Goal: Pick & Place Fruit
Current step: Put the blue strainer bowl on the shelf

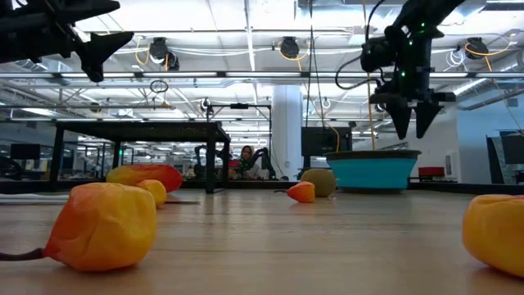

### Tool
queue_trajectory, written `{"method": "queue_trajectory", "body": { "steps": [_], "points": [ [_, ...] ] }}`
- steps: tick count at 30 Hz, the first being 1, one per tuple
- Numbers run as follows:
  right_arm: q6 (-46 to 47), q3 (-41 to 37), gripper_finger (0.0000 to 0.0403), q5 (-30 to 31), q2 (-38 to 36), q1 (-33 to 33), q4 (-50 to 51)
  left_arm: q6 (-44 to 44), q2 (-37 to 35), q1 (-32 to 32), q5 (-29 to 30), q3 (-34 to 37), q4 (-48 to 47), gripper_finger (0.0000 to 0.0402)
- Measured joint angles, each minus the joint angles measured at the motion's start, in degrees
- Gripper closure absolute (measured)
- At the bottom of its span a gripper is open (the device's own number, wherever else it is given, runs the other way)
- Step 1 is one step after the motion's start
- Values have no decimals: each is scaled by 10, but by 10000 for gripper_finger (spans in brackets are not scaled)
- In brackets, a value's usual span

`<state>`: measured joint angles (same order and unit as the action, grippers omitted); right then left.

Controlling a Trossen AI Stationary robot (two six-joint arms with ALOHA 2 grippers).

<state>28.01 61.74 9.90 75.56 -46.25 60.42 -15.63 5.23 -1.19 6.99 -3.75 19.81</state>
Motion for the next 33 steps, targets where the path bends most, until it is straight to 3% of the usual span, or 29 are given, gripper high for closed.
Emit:
{"method": "queue_trajectory", "body": {
  "steps": [13,20,25,33],
  "points": [
    [46,-97,186,-57,3,-38,-115,-90,0,0,1,0,0,146],
    [75,-128,212,-57,3,-40,-183,-135,0,0,24,0,18,146],
    [88,-133,264,-55,3,-40,-195,-136,0,0,26,0,31,147],
    [63,-131,388,-54,2,-40,-206,-128,0,0,26,0,28,146]
  ]
}}
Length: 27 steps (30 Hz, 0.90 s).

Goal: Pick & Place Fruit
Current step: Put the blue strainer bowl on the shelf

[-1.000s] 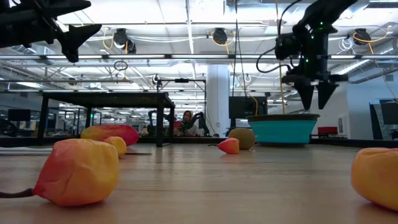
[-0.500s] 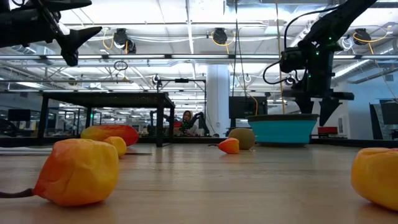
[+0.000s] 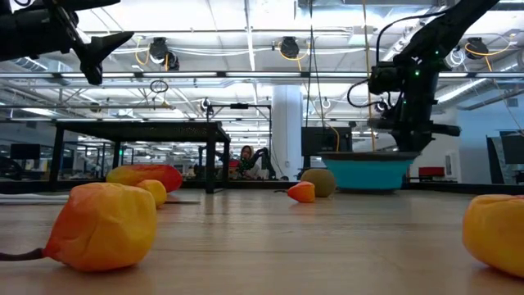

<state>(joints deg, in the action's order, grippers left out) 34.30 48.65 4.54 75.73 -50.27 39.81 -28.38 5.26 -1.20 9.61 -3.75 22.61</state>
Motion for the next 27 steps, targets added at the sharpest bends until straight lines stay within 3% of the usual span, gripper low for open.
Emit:
{"method": "queue_trajectory", "body": {
  "steps": [8,18,27],
  "points": [
    [-20,-2,391,-23,-35,3,-14,-7,0,0,30,0,0,146],
    [-22,-3,394,-36,-169,54,-80,-19,0,0,95,0,1,146],
    [-28,-3,394,-29,-247,125,-259,-19,0,0,135,0,3,147]
  ]
}}
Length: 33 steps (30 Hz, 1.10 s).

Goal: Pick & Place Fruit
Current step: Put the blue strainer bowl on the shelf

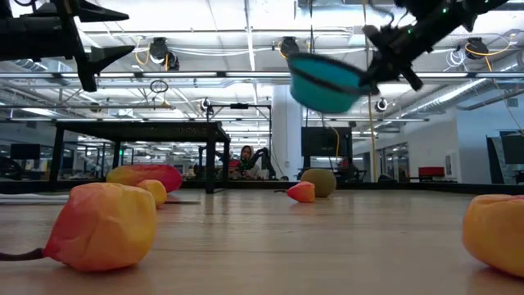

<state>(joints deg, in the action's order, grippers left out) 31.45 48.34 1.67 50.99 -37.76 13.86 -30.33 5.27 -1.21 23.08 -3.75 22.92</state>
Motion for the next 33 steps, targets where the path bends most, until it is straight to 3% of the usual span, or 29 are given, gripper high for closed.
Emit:
{"method": "queue_trajectory", "body": {
  "steps": [9,25,33],
  "points": [
    [-61,0,394,70,21,74,-200,14,70,0,41,-33,3,147],
    [-268,1,390,265,112,174,-404,111,328,0,56,-216,12,147],
    [-358,1,395,268,142,207,-498,173,462,0,102,-307,11,147]
  ]
}}
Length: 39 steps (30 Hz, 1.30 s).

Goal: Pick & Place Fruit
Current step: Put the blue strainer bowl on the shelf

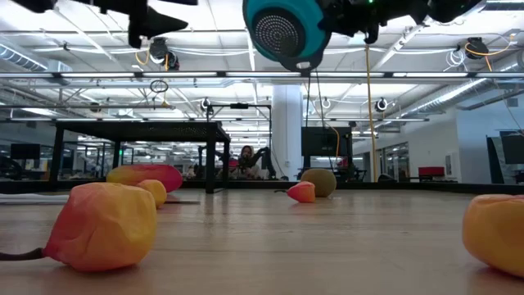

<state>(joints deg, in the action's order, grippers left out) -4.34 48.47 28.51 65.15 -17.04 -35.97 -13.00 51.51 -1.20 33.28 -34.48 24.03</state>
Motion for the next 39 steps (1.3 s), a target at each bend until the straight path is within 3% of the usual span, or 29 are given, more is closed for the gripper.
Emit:
{"method": "queue_trajectory", "body": {
  "steps": [8,20,28,39],
  "points": [
    [-23,0,392,64,4,16,-17,60,127,0,66,-98,0,147],
    [-39,0,393,64,4,18,-28,140,263,1,165,-230,2,147],
    [-39,0,393,63,4,26,-28,144,308,19,167,-277,1,147],
    [-37,0,393,62,17,52,-30,119,310,40,163,-280,2,147]
  ]
}}
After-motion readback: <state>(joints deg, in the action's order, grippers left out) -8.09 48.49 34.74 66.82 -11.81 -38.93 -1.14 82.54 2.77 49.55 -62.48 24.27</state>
